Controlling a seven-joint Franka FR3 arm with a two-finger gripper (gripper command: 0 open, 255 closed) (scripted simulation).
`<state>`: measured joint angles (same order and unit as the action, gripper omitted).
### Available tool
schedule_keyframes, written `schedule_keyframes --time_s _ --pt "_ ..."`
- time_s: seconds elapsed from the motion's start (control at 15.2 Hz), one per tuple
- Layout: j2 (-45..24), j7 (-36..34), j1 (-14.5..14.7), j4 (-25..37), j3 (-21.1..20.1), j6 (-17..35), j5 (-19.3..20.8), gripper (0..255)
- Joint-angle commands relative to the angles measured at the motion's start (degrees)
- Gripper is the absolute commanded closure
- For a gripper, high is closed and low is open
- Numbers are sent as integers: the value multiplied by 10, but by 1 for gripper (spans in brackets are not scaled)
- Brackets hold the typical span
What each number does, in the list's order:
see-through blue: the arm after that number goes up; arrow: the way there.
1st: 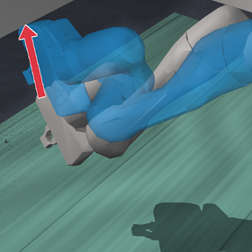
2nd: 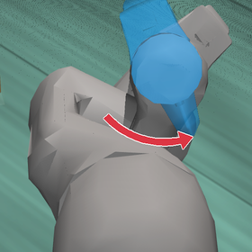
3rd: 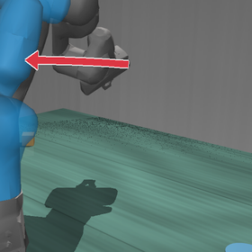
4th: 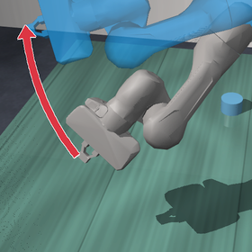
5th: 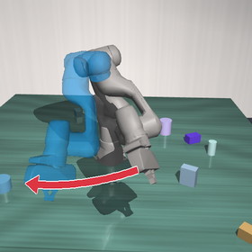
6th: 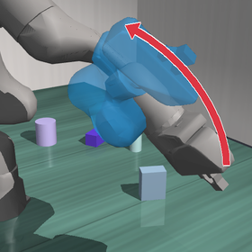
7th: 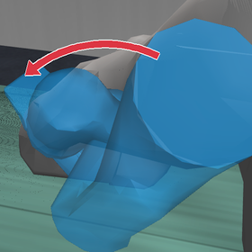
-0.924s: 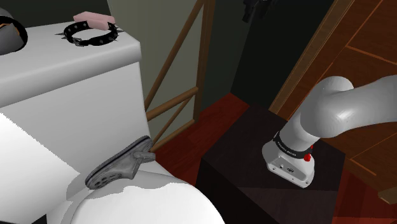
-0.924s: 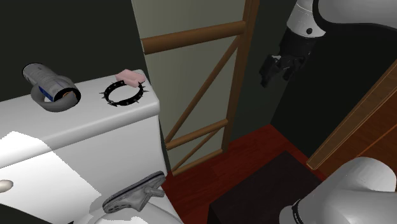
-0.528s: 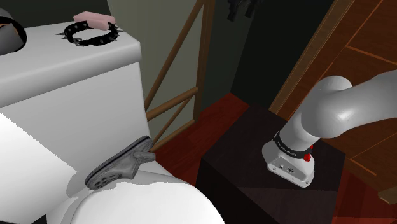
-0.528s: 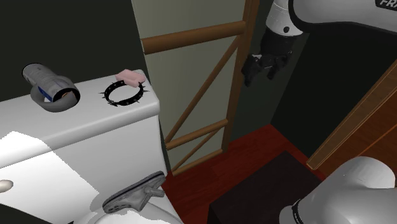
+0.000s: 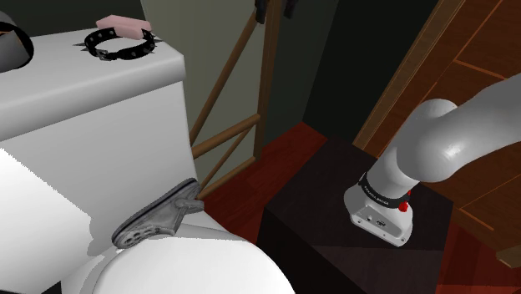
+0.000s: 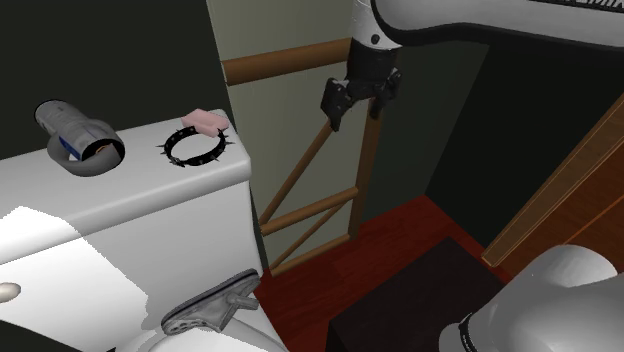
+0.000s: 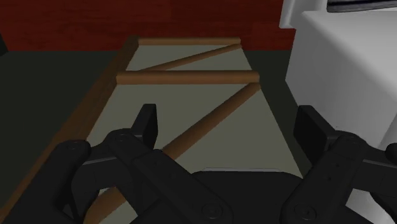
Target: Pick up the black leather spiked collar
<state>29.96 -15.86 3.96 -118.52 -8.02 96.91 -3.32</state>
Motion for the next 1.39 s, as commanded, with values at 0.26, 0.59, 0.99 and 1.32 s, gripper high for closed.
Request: schedule_keyframes --time_s 0.26,0.59,0.99,1.32 --pt "-105 -62 11 103 -56 5 6 0" --pt "-204 -117 23 209 -101 -4 32 0" --pt "-345 -187 57 375 -149 -42 93 0" --pt "-430 -219 92 479 -163 -70 135 0"
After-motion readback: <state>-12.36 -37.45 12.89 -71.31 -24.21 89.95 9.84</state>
